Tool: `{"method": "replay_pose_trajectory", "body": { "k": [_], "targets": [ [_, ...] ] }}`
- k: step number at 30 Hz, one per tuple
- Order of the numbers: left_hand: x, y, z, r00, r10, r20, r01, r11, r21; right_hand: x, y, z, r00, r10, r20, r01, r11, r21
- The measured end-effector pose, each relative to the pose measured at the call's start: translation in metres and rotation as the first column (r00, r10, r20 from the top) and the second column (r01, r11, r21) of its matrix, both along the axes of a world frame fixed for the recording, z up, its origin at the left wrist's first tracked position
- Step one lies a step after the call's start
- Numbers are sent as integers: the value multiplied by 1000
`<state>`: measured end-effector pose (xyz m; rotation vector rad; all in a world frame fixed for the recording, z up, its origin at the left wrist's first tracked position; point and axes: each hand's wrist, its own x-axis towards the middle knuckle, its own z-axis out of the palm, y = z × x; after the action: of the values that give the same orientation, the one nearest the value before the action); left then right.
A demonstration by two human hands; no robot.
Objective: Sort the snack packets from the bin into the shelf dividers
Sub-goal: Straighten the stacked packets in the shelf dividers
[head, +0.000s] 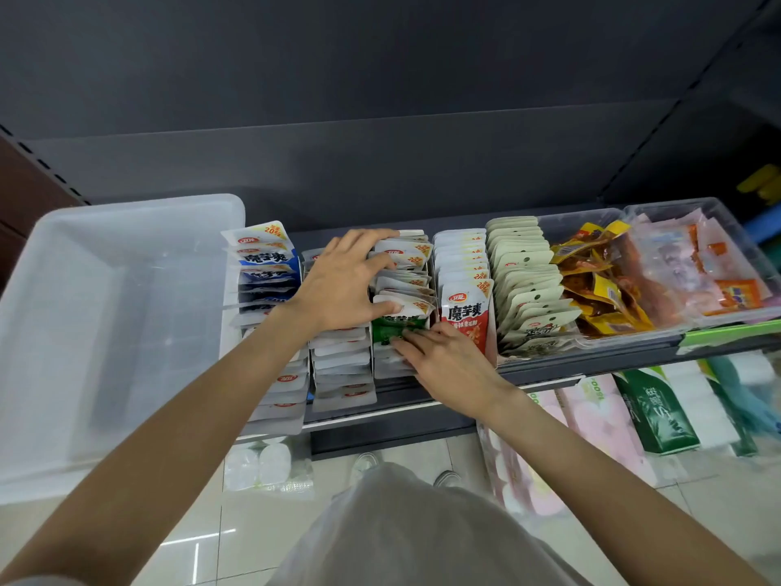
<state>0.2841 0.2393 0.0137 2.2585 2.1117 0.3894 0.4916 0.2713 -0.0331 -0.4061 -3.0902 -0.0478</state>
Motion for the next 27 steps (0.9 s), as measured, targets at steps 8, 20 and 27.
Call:
{"method": "replay_pose_trajectory", "body": {
  "k": [8, 20, 27],
  "targets": [
    [-3, 2, 3, 1000, -24, 18, 24, 1000, -8, -17, 27, 49, 991, -135, 17, 136, 970, -201],
    [1, -5, -2, 996, 29, 88, -33, 998, 52, -6, 1, 34, 901, -352, -254, 347, 936, -64],
    [11, -18, 13, 931, 92, 352, -123, 990, 65, -8, -6, 36, 818, -507, -270, 442, 856, -267]
  ]
}}
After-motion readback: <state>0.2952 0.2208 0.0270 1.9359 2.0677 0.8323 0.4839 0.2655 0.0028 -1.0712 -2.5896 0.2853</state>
